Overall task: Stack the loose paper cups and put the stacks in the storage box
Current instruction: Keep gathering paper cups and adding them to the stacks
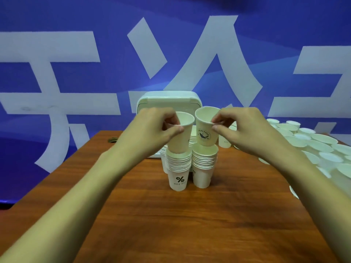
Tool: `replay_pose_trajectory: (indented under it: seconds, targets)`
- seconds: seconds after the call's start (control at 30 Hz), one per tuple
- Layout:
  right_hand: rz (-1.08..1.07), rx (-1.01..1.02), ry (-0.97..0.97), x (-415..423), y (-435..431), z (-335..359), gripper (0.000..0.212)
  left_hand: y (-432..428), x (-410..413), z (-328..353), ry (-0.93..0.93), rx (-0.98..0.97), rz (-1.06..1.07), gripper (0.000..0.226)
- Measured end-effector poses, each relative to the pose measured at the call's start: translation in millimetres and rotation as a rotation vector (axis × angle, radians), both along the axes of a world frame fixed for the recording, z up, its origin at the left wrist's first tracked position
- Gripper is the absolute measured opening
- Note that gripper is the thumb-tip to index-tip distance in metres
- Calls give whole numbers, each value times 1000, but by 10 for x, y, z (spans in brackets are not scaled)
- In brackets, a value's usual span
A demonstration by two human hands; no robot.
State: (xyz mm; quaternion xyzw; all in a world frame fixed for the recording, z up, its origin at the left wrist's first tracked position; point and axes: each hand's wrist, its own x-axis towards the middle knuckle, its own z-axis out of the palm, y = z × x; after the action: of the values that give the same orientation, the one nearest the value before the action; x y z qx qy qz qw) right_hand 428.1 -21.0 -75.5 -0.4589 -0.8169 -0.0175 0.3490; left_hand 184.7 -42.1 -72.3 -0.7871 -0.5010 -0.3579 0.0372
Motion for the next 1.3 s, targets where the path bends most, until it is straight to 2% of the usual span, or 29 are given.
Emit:
replay_pose_trajectory:
  seconds: [0.33,0.53,0.63,0.73,0.87,1.03,1.1,1.23,1.3]
  targets:
    - [28,-114,-29,42,89,-167,3,127,18,-183,107,8,17,15]
    - [31,-182,-102,-36,167,-369,18,126,37,-266,145,0,2,18]
    - [-3,-175,-163,-48,207,-468,10,128,74,-359,201,-76,18,27]
    - [-6,-183,-190,-67,220,-536,11,172,108,-459,257,-144,61,37]
    - [-24,-175,-193,-105,212,-627,16,204,101,-555,348,-180,111,35]
    - [-60,-144,-172,-136,184,-702,16,224,97,-604,308,-320,103,35]
    - [-70,-144,-179,-151,162,-700,17,213,131,-569,353,-335,134,35]
    - [-60,-136,-157,-135,81,-624,22,137,253,-431,491,-238,239,34]
    - [-94,-69,-112,-70,24,-564,24,72,381,-351,445,-114,209,37]
